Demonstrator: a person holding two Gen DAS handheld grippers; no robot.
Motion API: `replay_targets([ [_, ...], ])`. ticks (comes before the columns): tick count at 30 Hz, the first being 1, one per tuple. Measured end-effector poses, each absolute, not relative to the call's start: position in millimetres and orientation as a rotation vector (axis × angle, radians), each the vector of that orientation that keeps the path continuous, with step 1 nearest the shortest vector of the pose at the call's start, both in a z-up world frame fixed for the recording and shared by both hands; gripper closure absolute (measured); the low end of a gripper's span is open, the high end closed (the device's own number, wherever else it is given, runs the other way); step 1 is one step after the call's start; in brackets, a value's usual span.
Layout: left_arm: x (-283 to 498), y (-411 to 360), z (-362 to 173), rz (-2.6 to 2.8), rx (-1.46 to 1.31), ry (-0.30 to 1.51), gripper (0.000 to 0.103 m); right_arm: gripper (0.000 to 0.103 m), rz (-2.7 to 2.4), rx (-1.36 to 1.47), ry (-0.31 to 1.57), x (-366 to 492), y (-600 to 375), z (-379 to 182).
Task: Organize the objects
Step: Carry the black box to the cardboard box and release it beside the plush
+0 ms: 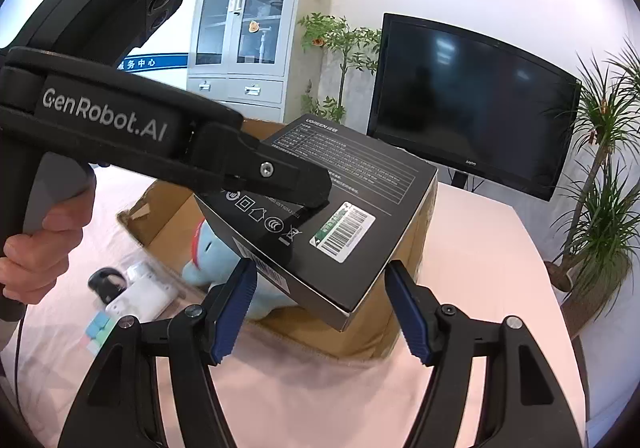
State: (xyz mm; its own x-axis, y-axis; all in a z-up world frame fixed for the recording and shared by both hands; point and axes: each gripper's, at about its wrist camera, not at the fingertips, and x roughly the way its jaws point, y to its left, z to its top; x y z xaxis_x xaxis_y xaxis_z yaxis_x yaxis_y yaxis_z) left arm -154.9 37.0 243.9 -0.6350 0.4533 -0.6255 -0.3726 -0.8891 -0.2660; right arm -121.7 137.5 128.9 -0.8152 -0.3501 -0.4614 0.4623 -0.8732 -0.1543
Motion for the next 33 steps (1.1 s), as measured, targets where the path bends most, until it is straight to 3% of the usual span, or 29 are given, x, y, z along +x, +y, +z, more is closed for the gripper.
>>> replay_targets([
  [8, -216, 41, 240, 2.517, -1.032, -0.1, 0.041, 0.038, -2.604, 0.611, 0.305, -180, 140, 123],
  [23, -307, 59, 155, 2.488, -1.287, -0.039, 0.041, 0.038, -2.559, 0.844, 0.261, -266, 132, 66],
  [26, -298, 55, 148, 2.46, -1.323, -0.049, 0.041, 0.037, -2.636, 0.891, 0.371, -264, 125, 62],
  [30, -250, 37, 186, 2.522, -1.145, -0.015, 0.041, 0.03, -2.722, 0.752, 0.454, -230, 123, 93],
  [33, -207, 10, 207, 2.534, -1.065, -0.051, 0.024, 0.025, -2.658, 0.716, 0.314, -205, 127, 112],
])
